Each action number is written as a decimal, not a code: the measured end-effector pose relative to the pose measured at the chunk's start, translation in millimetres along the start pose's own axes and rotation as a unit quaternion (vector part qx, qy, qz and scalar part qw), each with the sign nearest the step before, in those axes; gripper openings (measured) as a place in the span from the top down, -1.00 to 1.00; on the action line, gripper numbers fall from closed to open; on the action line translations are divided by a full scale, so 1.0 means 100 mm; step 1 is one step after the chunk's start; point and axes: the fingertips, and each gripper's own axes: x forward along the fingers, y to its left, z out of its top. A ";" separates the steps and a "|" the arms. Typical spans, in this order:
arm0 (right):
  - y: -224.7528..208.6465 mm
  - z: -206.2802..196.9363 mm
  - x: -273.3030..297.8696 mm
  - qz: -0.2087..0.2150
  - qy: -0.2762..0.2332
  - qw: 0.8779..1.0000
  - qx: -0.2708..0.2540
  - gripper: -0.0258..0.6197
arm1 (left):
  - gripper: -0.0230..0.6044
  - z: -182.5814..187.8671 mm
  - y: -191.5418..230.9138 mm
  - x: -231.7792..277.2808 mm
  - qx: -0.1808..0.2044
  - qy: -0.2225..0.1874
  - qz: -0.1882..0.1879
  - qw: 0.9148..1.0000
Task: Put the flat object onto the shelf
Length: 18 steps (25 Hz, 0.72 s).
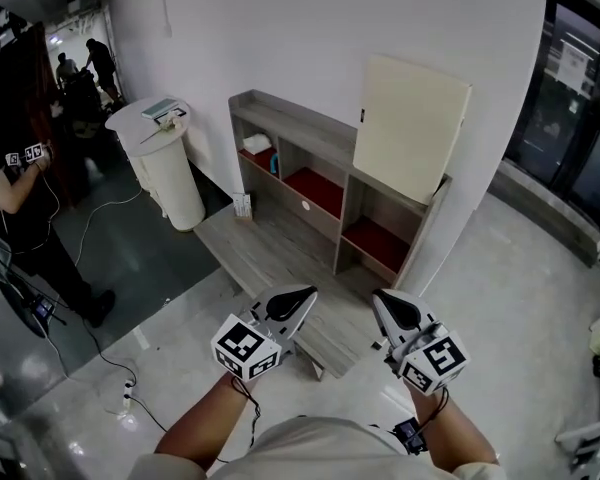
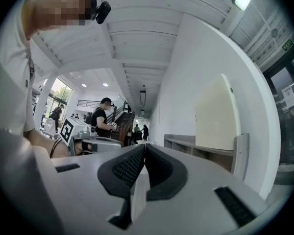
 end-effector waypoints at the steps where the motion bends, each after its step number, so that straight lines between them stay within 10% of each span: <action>1: 0.01 -0.01 -0.07 0.004 0.001 1.000 -0.002 0.85 | 0.88 0.00 -0.07 0.02 0.001 -0.001 0.001 1.000; 18: 0.37 -0.19 -1.33 0.034 0.014 0.999 0.024 0.86 | 0.88 -0.17 -1.49 0.06 -0.008 0.027 -0.023 0.999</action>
